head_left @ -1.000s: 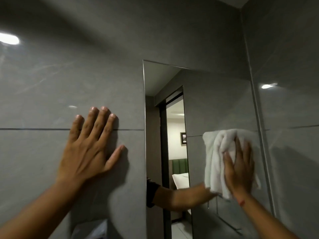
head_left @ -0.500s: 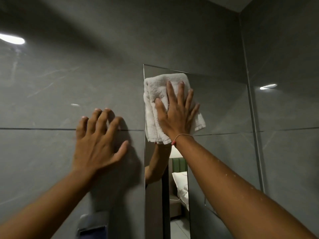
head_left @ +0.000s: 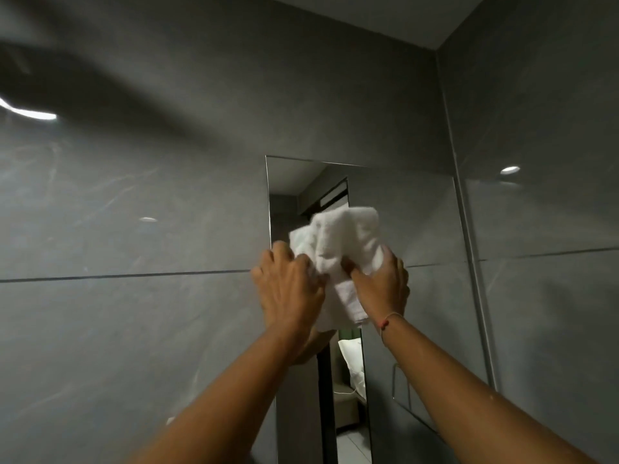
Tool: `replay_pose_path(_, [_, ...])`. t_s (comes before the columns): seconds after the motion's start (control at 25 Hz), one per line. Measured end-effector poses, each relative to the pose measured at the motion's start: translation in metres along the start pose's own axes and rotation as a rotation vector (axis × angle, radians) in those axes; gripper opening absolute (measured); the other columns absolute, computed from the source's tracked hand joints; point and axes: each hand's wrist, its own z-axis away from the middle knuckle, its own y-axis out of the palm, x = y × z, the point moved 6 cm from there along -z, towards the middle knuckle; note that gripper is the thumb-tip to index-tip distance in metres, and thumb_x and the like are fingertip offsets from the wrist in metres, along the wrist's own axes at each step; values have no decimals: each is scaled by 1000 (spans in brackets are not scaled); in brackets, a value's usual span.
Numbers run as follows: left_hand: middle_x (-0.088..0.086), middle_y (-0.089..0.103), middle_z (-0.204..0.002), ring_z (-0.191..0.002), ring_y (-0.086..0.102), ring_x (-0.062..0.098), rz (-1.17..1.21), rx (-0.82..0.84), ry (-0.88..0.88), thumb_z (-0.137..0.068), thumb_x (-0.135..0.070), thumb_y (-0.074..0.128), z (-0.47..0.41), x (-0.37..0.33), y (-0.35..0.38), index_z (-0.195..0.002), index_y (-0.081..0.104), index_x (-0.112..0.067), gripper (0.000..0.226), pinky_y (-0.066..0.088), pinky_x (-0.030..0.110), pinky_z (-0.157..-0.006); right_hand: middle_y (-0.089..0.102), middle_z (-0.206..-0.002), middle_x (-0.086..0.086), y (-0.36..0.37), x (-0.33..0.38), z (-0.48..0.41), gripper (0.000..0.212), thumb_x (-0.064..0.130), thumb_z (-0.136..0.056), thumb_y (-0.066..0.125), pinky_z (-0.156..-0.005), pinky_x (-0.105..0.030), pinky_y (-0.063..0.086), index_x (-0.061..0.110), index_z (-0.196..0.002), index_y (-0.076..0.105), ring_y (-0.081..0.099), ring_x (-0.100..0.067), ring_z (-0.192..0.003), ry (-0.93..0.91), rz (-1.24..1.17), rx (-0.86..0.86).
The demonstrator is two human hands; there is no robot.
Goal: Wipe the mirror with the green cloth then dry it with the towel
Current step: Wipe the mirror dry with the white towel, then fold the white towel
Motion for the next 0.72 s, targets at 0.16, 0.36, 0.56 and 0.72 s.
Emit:
replay_pose_path(0.16, [1, 68, -118, -116, 51, 24, 127, 129, -15, -90, -58, 64, 35, -13, 9, -114, 73, -26, 41, 40, 38, -92, 72, -109, -5, -14, -45, 30, 57, 53, -70, 81, -67, -27, 49, 18, -110, 63, 66, -23, -92, 195, -252, 69])
replay_pose_path(0.36, [-10, 67, -88, -86, 67, 17, 549, 337, -234, -86, -46, 75, 117, 25, -6, -97, 67, -31, 21, 49, 27, -65, 73, -103, 3, -27, -63, 128, 40, 43, -74, 82, -62, -20, 54, 28, -104, 61, 72, -10, -88, 302, -499, 165])
replay_pose_path(0.56, [1, 84, -96, -92, 79, 25, 735, 394, -588, -74, -40, 82, 252, 112, -37, -98, 76, -18, 33, 64, 46, -86, 71, -117, -5, -28, -74, 268, 53, 20, -81, 80, -79, -35, 61, 18, -127, 54, 72, -19, -102, 481, -559, 289])
replay_pose_path(0.72, [11, 84, -95, -90, 80, 30, 749, 482, -967, -67, -38, 86, 411, 193, -54, -97, 77, -12, 41, 64, 54, -86, 70, -112, 0, -36, -96, 415, 51, 7, -84, 76, -71, -25, 61, 13, -129, 52, 72, -8, -92, 633, -447, 418])
